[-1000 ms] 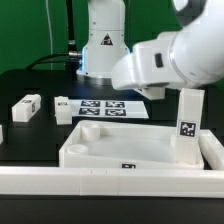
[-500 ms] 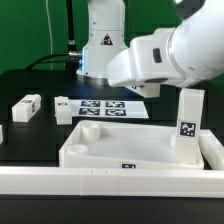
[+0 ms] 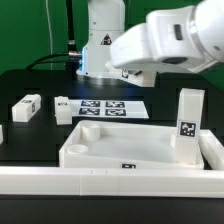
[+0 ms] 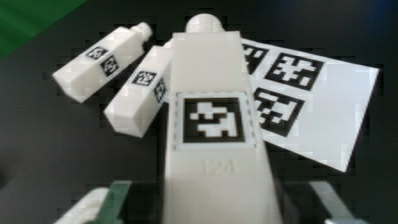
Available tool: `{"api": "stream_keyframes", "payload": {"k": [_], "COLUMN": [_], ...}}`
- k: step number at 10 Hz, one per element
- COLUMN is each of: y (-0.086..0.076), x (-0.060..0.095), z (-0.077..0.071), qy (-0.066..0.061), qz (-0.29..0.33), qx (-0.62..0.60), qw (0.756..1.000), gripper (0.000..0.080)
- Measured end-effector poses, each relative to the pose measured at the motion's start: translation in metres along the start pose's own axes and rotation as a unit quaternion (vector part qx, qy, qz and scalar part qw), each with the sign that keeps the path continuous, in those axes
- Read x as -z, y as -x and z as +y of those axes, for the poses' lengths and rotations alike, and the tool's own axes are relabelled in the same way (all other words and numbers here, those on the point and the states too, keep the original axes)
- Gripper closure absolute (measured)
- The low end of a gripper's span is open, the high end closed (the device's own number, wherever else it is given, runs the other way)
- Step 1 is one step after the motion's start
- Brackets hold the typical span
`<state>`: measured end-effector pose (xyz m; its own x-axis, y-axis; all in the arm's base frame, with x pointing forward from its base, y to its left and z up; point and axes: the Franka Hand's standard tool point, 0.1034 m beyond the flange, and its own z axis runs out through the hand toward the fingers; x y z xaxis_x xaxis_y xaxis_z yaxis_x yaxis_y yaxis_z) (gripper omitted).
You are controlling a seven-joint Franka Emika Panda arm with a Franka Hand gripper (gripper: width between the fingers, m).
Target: Assemble desk
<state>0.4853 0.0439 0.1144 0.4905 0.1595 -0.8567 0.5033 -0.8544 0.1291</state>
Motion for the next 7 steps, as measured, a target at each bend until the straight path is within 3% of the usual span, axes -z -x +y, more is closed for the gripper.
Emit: {"api": "stream_keyframes", "payload": {"k": [2,3,4,5,6,7], "y": [-0.004,-0.010,-0.014,-0.014,-0.015,-0.019], "x": [0.002,0.003,0.014,0.027,0.038,0.038], "z": [-0.001,-0.012,-0.011,-0.004,0.003,0.001], "qy": [-0.006,-0.028,-0.053,-0.063,-0.061,-0.058], "qz": [0.010,0.009,0.037,0.073,0.119,0.161], "qx": [-0.009,-0.026,-0.030,-0.037,-0.043,-0.042], "qw": [1.000,0.999,0.997,0.995,0.990,0.984], "gripper": [0.0509,0.0509,0.0509,0.0509,0.0509,0.0509]}}
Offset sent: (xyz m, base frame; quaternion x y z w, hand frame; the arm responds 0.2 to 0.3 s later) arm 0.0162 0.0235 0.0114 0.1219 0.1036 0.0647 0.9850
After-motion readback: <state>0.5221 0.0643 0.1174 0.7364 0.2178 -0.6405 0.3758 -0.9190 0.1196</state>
